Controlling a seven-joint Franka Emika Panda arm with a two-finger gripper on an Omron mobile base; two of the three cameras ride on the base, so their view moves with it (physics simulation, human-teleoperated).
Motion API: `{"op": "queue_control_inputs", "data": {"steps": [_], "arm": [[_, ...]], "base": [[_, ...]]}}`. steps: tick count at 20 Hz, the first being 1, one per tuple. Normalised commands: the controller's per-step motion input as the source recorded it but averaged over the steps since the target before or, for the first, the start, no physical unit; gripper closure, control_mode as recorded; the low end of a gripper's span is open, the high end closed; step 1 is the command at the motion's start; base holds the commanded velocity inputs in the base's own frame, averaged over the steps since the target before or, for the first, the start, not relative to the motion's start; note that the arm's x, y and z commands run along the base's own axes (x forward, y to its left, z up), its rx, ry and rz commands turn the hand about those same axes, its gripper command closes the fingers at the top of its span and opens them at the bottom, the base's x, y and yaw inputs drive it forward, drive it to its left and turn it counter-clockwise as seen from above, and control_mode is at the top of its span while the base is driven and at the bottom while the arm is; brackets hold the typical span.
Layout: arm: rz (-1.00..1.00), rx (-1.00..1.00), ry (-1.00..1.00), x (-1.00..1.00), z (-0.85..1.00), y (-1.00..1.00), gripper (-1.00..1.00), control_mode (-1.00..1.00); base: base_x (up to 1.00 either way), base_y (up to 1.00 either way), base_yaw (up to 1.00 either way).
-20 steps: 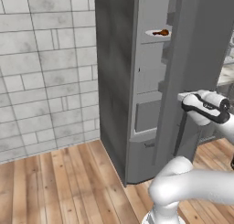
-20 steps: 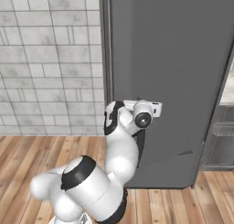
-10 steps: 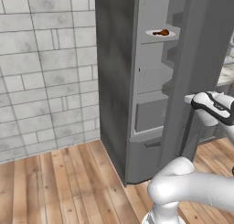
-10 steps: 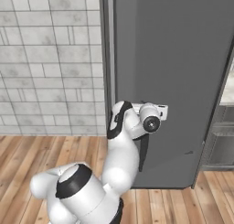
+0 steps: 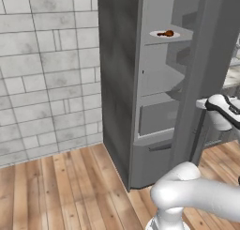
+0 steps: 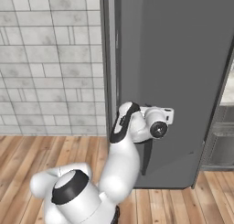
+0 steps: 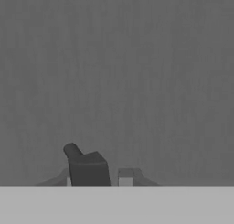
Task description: Retrieve the chicken drumstick from the fridge and place it on the saucepan with marinade on the stove.
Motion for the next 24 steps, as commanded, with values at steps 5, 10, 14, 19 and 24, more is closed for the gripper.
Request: {"op": "queue_control_inputs", "data": {"steps": [5,10,14,19,24], "arm": [[0.0,0.0,0.0,-0.13,0.0,-0.35,1.0,-1.0],[0.0,0.0,0.0,-0.05,0.0,-0.15,-1.0,-1.0],[0.0,0.0,0.0,-0.15,0.0,-0.12,-1.0,-1.0],[-0.01,0.0,0.0,-0.79,0.06,-0.15,-1.0,-1.0],[-0.19,-0.05,-0.03,-0.62,0.63,0.52,-1.0,-1.0]], "base": [[0.0,0.0,0.0],[0.0,0.0,0.0],[0.0,0.0,0.0],[0.0,0.0,0.0],[0.0,0.0,0.0]]}}
